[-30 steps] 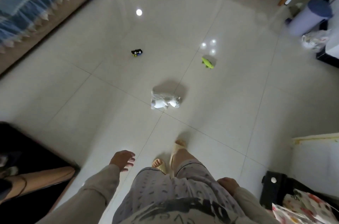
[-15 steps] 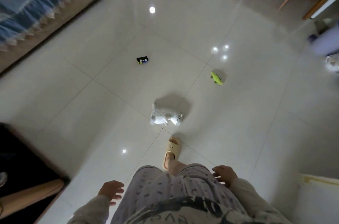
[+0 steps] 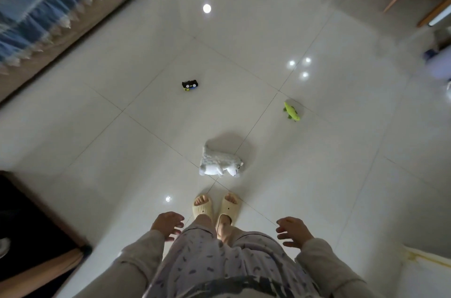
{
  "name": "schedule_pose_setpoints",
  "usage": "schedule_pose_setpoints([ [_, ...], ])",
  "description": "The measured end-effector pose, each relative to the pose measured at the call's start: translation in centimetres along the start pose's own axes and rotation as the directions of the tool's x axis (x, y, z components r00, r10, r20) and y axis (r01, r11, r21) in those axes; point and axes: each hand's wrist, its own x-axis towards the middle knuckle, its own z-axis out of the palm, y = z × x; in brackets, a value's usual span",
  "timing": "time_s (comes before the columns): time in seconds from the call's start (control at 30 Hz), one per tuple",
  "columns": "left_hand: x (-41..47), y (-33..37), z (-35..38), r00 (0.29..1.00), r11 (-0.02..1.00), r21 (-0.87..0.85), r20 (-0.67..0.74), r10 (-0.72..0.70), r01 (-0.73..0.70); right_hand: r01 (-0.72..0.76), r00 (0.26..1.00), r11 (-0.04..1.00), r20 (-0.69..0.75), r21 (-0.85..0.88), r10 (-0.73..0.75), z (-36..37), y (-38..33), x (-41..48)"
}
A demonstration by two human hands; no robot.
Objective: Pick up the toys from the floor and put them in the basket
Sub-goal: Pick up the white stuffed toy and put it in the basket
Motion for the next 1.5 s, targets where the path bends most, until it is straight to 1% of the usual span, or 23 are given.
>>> schedule_pose_setpoints([
  [0.13,0.6,2.3,-0.4,1.000,0.993,0.117,-0.009,0.018,-0.016,-0.036,0.999,0.999,0.004,-0.026,0.037,0.2,-0.7,0.3],
  [0.23,1.2,3.7,-0.8,1.000,0.978,0.207,-0.011,-0.001,0.003,-0.033,0.999,0.993,-0.010,-0.116,0.032,-0.1,-1.5,1.0],
  [0.33,2.5,5.6,-1.3,1.000,0.956,0.292,-0.016,-0.007,0.011,-0.040,0.999,0.992,-0.036,-0.120,0.036,-0.7,-3.2,2.0],
  [0.47,5.7,8.3,-1.0,1.000,0.953,0.304,-0.020,-0.015,0.020,-0.030,0.999,0.993,-0.047,-0.115,0.025,-0.9,-6.3,4.5],
  [0.57,9.5,10.4,-0.1,1.000,0.943,0.333,0.001,-0.012,0.011,-0.034,0.998,0.989,-0.048,-0.141,0.028,-0.3,-8.6,7.8],
  [0.73,18.8,13.9,1.9,0.999,0.935,0.356,0.038,-0.010,-0.004,-0.036,0.999,0.989,-0.034,-0.141,0.032,1.3,-11.7,16.8],
  [0.8,23.9,15.3,2.7,0.999,0.951,0.308,0.009,0.042,-0.043,-0.030,0.999,0.993,-0.032,-0.115,0.026,2.5,-12.5,21.8],
  [0.87,29.4,16.2,3.8,0.995,0.970,0.232,-0.056,0.083,-0.068,-0.014,1.000,0.995,-0.028,-0.099,0.011,3.7,-13.0,27.4],
  [0.93,34.7,16.3,5.2,0.990,0.974,0.209,-0.084,0.111,-0.091,-0.001,1.000,0.989,0.007,-0.145,0.002,5.2,-13.2,33.0],
  [1.0,40.1,15.9,6.7,0.990,0.973,0.207,-0.078,0.121,-0.102,0.021,0.999,0.971,0.045,-0.239,-0.011,6.7,-13.2,38.6],
  [1.07,45.4,15.1,8.1,0.991,0.982,0.156,-0.071,0.116,-0.104,0.018,0.998,0.966,0.060,-0.260,-0.002,8.2,-12.8,43.9],
  [1.13,50.6,14.4,9.4,0.994,0.994,0.080,-0.072,0.080,-0.074,-0.007,0.998,0.983,0.063,-0.183,0.019,9.5,-11.9,48.8],
  [1.2,55.4,13.8,10.4,0.992,0.996,0.058,-0.095,0.079,-0.074,-0.029,0.998,0.996,0.050,-0.082,0.033,10.7,-10.6,53.2],
  [1.3,60.8,12.7,11.1,0.976,0.995,0.036,-0.195,0.097,-0.092,-0.032,0.999,0.997,-0.008,0.077,0.032,12.3,-8.7,58.5],
  [1.33,62.0,12.3,11.2,0.973,0.995,0.021,-0.209,0.100,-0.098,-0.033,0.999,0.990,-0.015,0.137,0.036,12.7,-8.0,59.8],
  [1.37,63.0,11.9,11.3,0.975,0.994,-0.003,-0.193,0.109,-0.112,-0.033,0.999,0.977,-0.003,0.209,0.035,13.0,-7.4,60.8],
  [1.43,63.9,11.0,11.2,0.988,0.990,-0.085,-0.116,0.102,-0.113,-0.031,0.998,0.931,0.063,0.363,0.008,13.6,-6.6,61.6],
  [1.5,63.6,10.4,10.6,0.996,0.983,-0.164,-0.056,0.072,-0.080,-0.018,0.994,0.897,0.104,0.442,-0.031,14.0,-6.3,61.1],
])
